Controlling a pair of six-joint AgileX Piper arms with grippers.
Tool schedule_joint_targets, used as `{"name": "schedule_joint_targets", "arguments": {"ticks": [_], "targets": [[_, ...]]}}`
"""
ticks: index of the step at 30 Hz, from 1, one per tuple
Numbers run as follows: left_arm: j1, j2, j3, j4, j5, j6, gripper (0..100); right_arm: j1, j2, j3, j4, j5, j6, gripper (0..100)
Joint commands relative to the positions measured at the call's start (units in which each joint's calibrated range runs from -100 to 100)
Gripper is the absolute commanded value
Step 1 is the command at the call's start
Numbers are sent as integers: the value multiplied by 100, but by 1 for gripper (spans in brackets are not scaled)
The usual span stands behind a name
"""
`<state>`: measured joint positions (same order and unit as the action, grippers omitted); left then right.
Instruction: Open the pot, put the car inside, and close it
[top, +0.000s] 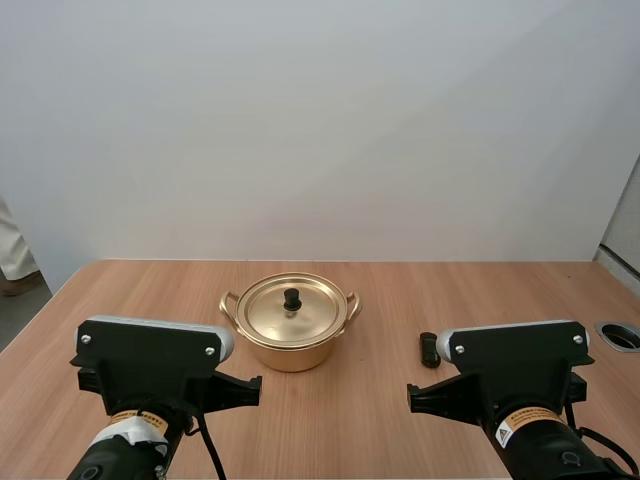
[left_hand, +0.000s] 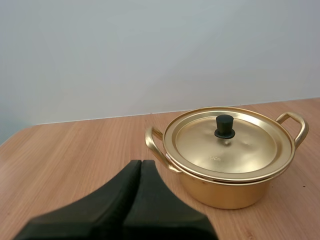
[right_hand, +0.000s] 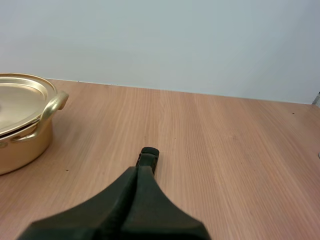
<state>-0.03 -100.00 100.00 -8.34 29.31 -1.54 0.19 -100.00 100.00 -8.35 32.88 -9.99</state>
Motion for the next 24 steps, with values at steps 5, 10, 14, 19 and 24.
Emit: {"name": "schedule_joint_targets", "arguments": {"ticks": [5, 10, 14, 19, 24], "targets": [[0, 0, 0, -1, 4, 4, 0, 5, 0, 0, -1, -4, -3, 0], [0, 0, 0, -1, 4, 4, 0, 5, 0, 0, -1, -4, -3, 0], [0, 0, 0, -1, 4, 4, 0, 5, 0, 0, -1, -4, -3, 0], [3, 0, 0, 77, -301, 99, 0, 5, 0, 0, -220, -752, -28, 0], [3, 0, -310, 319, -888, 350, 0, 5, 107, -740, -250, -290, -6, 0]]}}
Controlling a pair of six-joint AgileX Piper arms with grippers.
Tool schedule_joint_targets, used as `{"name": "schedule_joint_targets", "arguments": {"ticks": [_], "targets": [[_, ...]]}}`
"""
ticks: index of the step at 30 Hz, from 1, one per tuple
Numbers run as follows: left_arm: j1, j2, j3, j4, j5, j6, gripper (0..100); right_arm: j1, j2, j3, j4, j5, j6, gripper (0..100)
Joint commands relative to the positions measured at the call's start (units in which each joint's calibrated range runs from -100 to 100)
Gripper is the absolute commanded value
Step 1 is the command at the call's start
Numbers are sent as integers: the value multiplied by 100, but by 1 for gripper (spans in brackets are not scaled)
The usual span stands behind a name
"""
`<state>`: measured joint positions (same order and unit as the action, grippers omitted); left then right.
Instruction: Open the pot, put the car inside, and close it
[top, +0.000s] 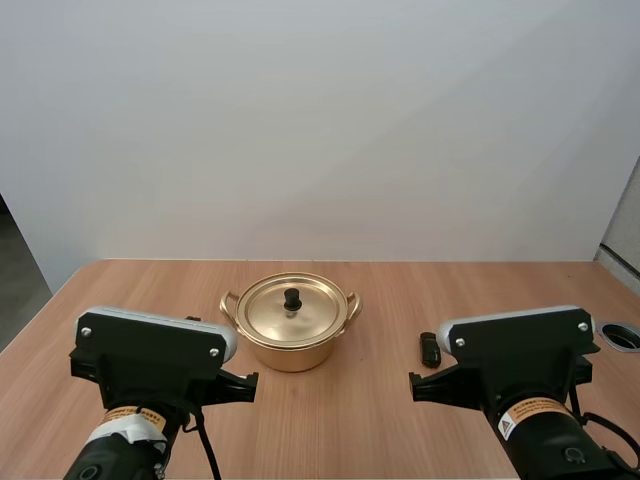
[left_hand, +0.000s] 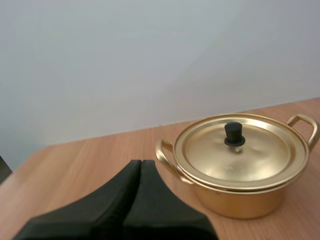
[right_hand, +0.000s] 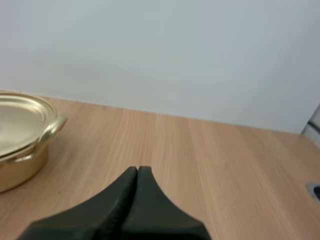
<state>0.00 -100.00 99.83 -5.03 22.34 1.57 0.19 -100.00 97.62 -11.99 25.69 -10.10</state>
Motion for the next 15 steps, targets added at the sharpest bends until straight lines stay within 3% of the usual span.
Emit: {"name": "schedule_joint_targets", "arguments": {"ticks": [1, 9, 12, 15], "targets": [[0, 25, -457, -24, 5, 40, 0, 5, 222, -701, 179, 574, 5, 0], [4, 2082, -2247, 122, 2228, -4, 0, 5, 2225, -2454, 35, 1820, 5, 0], [4, 3123, -2894, 209, 3058, -709, 0, 5, 2791, -2829, 81, 2248, 5, 0], [4, 3929, -3229, 84, 2730, -1125, 0, 5, 3181, -2947, 97, 2210, 5, 0]]}}
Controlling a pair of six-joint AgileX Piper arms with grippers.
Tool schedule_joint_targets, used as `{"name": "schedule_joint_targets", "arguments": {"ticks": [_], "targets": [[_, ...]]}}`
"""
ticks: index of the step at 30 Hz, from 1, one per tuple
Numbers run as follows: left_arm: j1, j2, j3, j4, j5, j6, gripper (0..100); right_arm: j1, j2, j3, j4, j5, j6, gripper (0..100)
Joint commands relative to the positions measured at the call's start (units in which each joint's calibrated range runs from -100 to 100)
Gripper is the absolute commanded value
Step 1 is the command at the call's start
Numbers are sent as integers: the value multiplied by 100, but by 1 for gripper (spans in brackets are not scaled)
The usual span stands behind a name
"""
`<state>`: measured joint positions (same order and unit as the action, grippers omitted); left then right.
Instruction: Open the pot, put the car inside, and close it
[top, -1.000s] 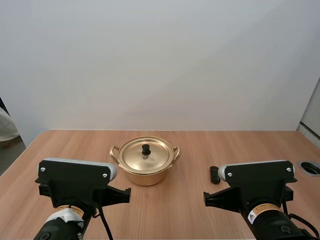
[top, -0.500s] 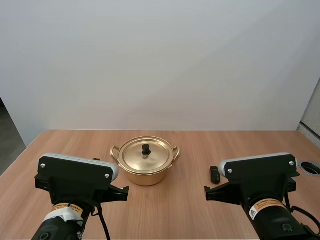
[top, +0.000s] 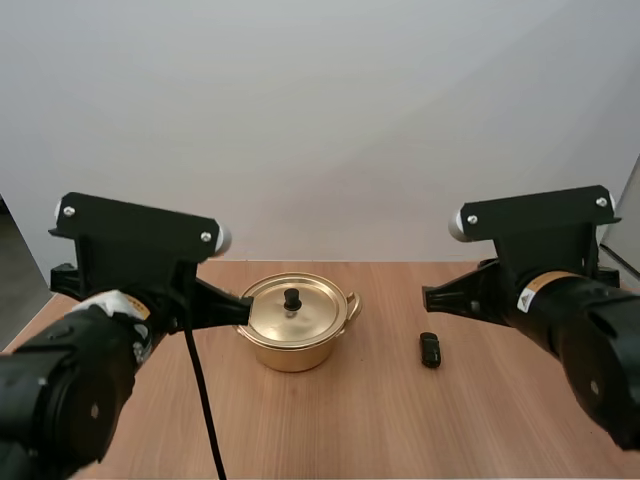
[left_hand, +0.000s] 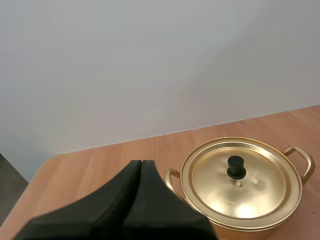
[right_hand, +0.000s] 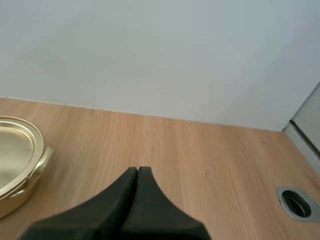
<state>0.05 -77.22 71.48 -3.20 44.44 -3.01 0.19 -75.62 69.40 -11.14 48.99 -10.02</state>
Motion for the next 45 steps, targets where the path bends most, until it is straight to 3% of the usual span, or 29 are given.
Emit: {"name": "schedule_joint_targets", "arguments": {"ticks": [1, 3, 6, 10, 13, 16, 18, 20, 22, 24, 25, 26, 33, 45], "targets": [[-1, 1867, -471, -128, 125, -622, 0, 5, 801, -125, 12, -419, -3, 0], [-1, 2195, -568, -128, -622, -621, 0, 5, 843, -173, 12, -680, -3, 0], [-1, 2427, -706, -185, -651, -577, 0, 5, 914, -184, -12, -738, -109, 0], [-154, 2777, -909, -1097, -616, 1493, 0, 5, 1359, -184, -12, -1050, -339, 0], [-322, 3189, -1182, -1754, 164, 2217, 0, 5, 1877, -184, 32, -1279, -339, 0], [-469, 3645, -1392, -1907, 143, 2319, 1, 5, 2386, -184, 32, -1410, -359, 35], [-540, 3931, -1502, -1882, 226, 2523, 9, 5, 2705, -236, 16, -1450, -445, 59], [-591, 4239, -1579, -1891, 267, 2647, 28, 5, 2997, -333, 16, -1469, -482, 81], [-679, 4532, -1694, -1882, 267, 2717, 55, 5, 3275, -453, -42, -1469, -491, 94], [-766, 4791, -1816, -1882, 267, 2728, 78, 5, 3512, -545, -161, -1486, -491, 94], [-805, 4936, -1893, -1882, 267, 2728, 86, 5, 3618, -601, -185, -1486, -491, 94], [-838, 5083, -1968, -1882, 286, 2728, 87, 5, 3696, -621, -185, -1469, -491, 94], [-990, 5827, -2365, -1882, 342, 2728, 86, 5, 4275, -676, -164, -1557, -491, 94], [-990, 6629, -2938, -1740, 604, 2710, 85, 5, 5308, -1016, -164, -1496, -491, 93]]}}
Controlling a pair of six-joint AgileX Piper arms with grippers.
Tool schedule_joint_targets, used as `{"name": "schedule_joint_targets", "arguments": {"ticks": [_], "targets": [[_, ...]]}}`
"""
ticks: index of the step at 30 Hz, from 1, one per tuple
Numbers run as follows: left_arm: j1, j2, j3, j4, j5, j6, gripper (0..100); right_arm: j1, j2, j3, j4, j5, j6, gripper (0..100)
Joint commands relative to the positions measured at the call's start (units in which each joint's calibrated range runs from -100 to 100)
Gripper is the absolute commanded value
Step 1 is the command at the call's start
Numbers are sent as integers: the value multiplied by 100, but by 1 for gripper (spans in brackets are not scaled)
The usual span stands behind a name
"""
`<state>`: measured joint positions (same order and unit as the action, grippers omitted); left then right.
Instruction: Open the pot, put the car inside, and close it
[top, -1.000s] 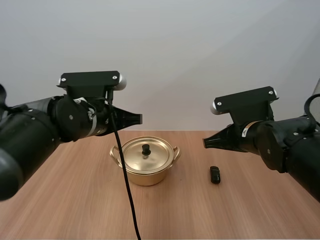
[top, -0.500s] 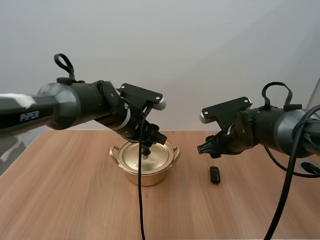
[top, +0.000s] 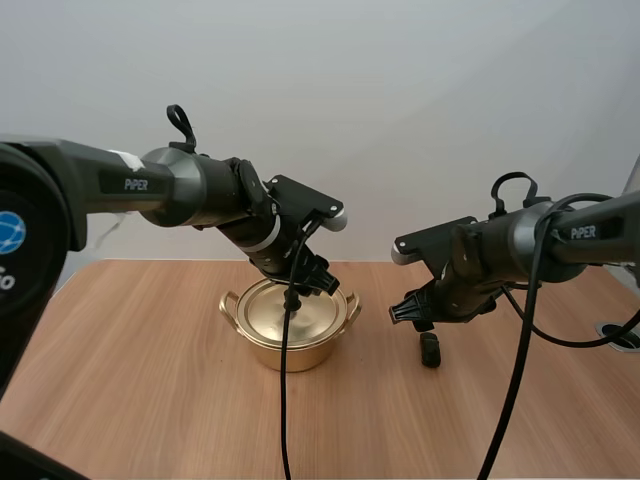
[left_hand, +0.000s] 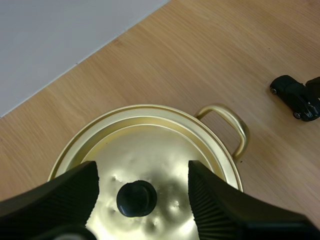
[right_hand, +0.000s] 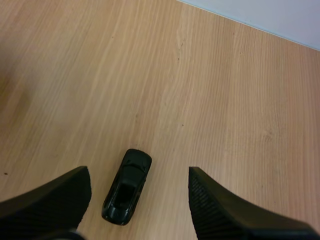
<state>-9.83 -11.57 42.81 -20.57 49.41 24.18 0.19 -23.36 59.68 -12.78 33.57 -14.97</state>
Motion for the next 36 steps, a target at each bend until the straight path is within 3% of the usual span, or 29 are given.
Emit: {"name": "schedule_joint_targets", "arguments": {"ticks": [1, 7, 11, 13, 26, 36], "targets": [[-2, 111, -138, -3, 221, -20, 85, 5, 163, -76, 11, 88, 4, 93], [-2, 283, -215, 89, 586, -113, 85, 5, 552, -76, 11, 104, 4, 93], [-2, 289, -259, 1040, 550, -762, 85, 5, 601, -76, 11, 8, 4, 92], [-2, 314, -259, 1222, 589, -878, 85, 5, 601, -76, 11, -10, 4, 91], [-2, 639, -273, 1146, 668, -878, 84, 5, 642, -76, 11, -47, 4, 91], [-2, 639, -363, 1124, 703, -886, 83, 5, 1457, -223, 11, 18, 4, 91]]}}
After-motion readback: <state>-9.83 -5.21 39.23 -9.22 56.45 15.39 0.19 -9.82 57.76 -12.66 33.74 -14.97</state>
